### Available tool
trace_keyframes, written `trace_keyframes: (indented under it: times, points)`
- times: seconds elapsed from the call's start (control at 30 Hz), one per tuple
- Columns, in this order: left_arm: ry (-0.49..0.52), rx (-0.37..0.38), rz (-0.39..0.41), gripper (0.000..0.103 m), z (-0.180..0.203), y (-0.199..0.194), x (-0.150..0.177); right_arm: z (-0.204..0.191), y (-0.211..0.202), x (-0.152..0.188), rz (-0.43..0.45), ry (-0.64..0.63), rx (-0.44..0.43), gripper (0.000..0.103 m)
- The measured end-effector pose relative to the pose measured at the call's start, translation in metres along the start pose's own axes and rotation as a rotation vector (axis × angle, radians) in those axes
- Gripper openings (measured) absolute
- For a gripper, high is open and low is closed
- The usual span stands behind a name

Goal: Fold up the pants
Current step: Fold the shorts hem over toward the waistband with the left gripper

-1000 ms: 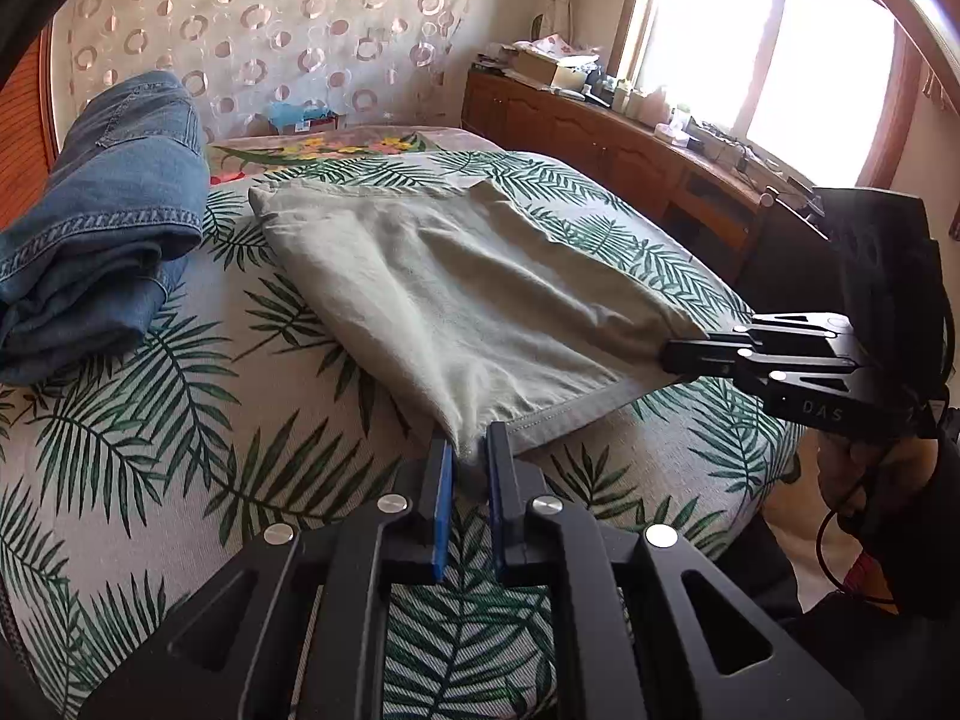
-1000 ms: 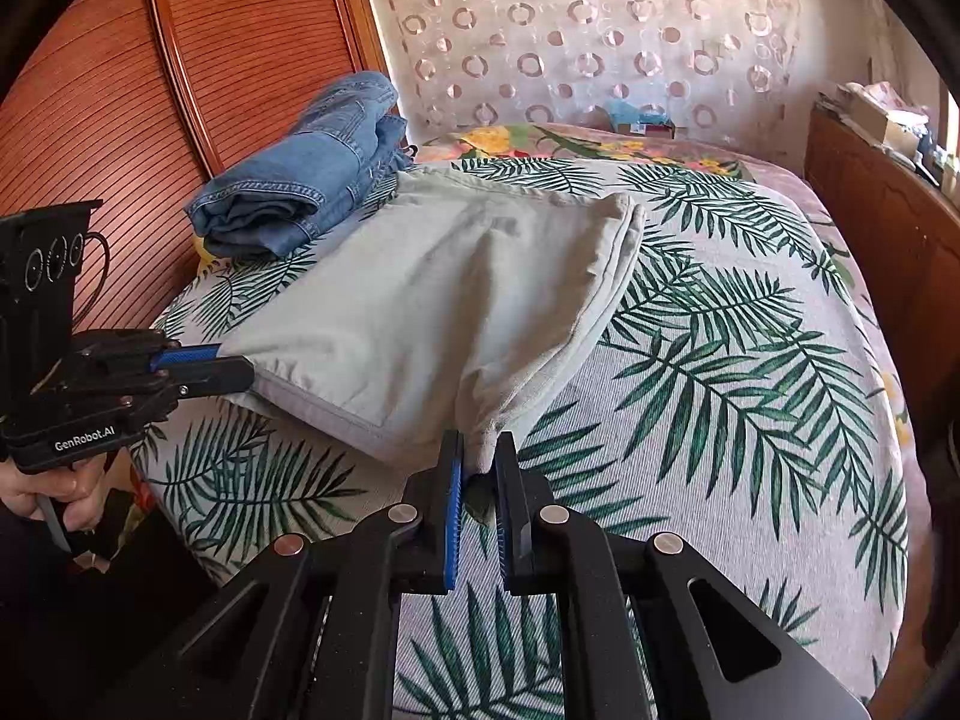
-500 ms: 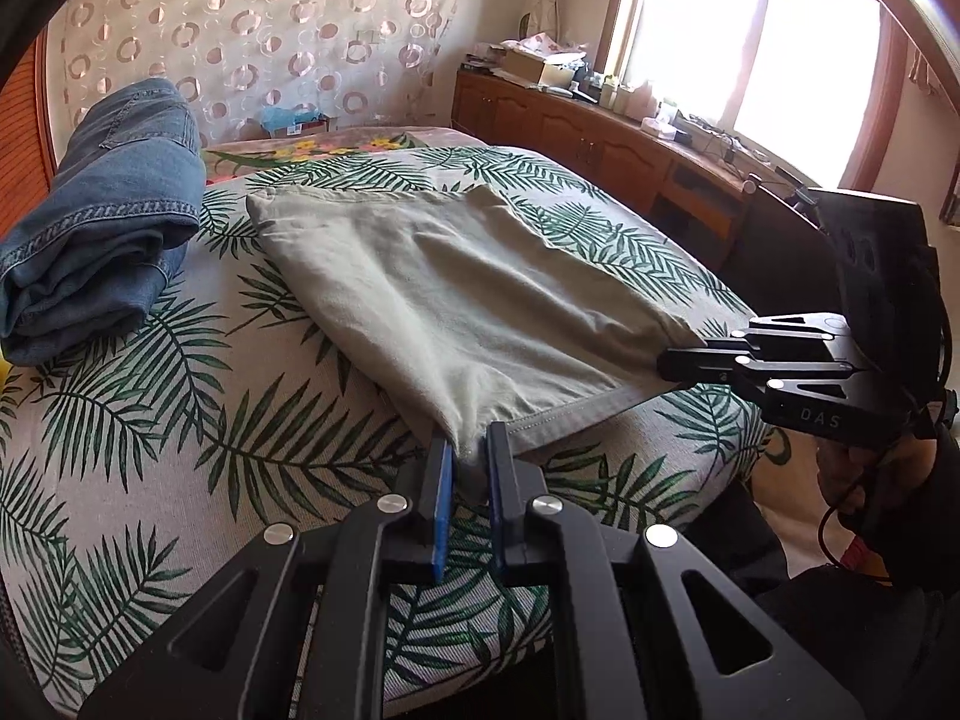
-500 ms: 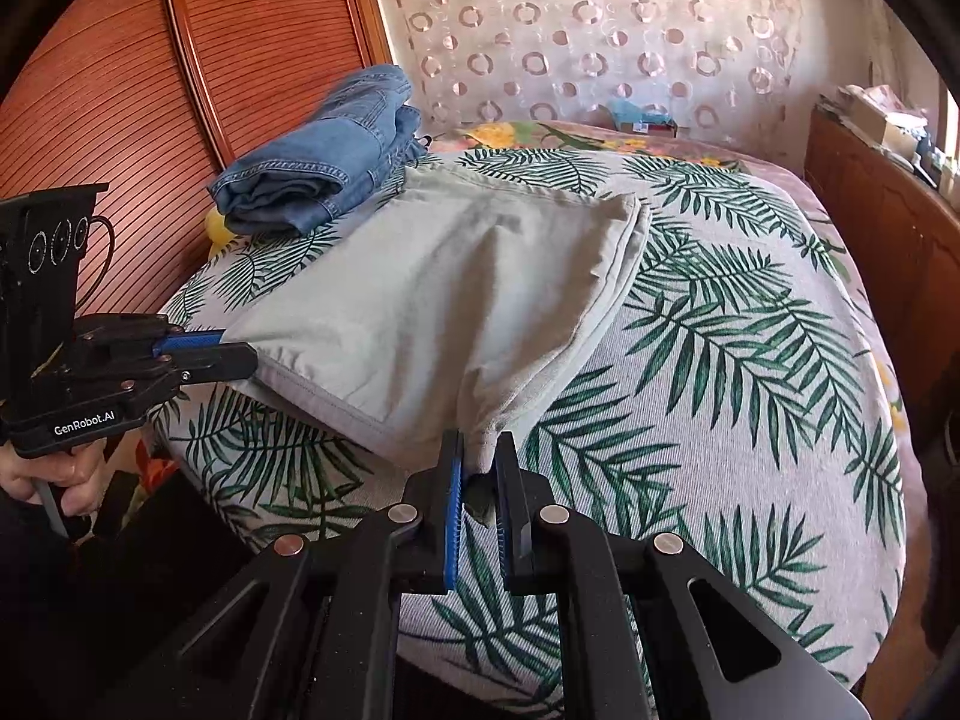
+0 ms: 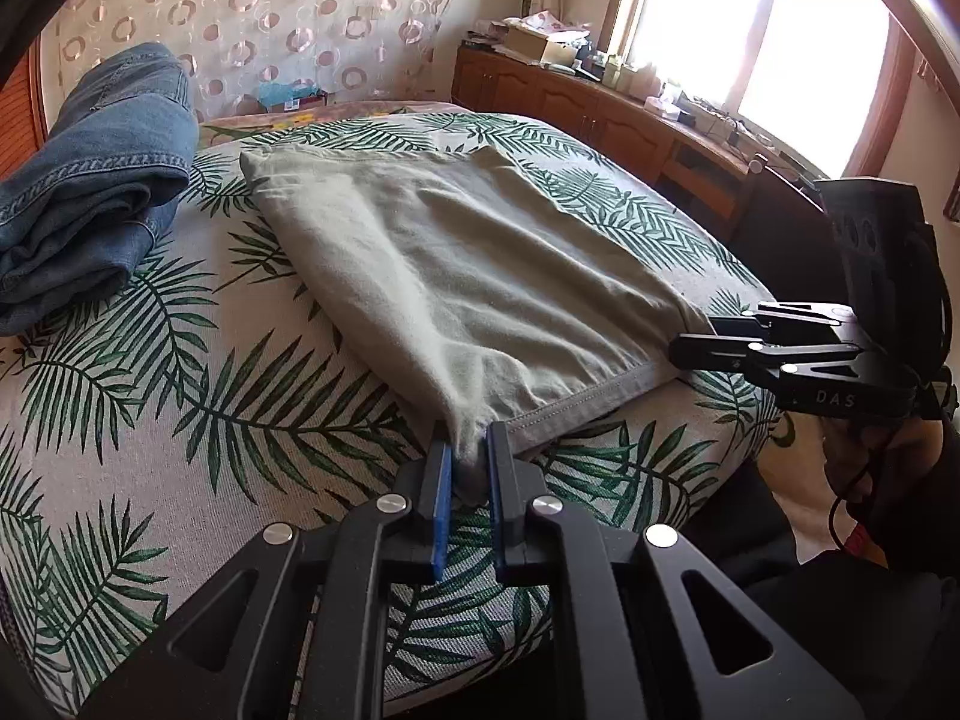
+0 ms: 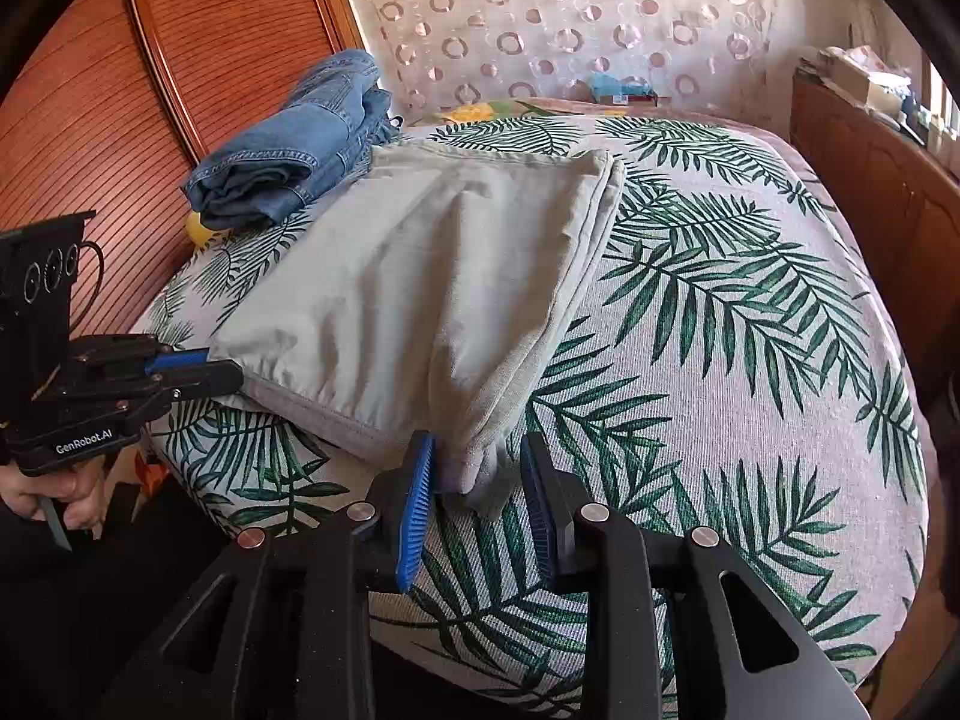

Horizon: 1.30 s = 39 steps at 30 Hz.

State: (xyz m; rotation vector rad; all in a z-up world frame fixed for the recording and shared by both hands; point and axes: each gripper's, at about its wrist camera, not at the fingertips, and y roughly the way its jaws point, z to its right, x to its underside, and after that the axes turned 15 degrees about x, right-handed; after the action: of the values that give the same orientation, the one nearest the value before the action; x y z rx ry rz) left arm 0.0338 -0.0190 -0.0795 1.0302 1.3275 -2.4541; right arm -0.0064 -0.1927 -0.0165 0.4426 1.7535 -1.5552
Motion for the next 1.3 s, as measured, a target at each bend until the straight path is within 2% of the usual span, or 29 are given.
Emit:
trace_keyframes:
  times: [0.13,0.17,0.3,0.57,0.83,1.07,1.3]
  points:
    - [0.0,0.002,0.002,0.011,0.0,0.0,0.001,0.001,-0.002,0.002,0.003,0.006,-0.006,0.03]
    - [0.005,0.007,0.01,0.011,0.001,-0.001,0.0,0.001,-0.003,0.003,0.009,0.004,-0.012,0.016]
    - [0.024,0.017,0.049,0.011,0.008,-0.012,-0.008,0.0,-0.013,-0.001,0.046,-0.004,-0.045,0.011]
    - [0.074,0.026,0.13,0.011,0.022,-0.04,-0.03,0.011,-0.039,-0.016,0.13,0.02,-0.078,0.011]
    - [0.09,0.051,0.145,0.011,0.036,-0.055,-0.024,0.019,-0.057,-0.008,0.142,0.025,-0.097,0.011]
    - [0.114,0.041,0.164,0.011,0.046,-0.065,-0.026,0.021,-0.076,-0.009,0.173,0.013,-0.106,0.011]
    - [0.105,0.033,0.184,0.011,0.038,-0.068,-0.031,0.02,-0.083,-0.012,0.204,0.008,-0.11,0.011]
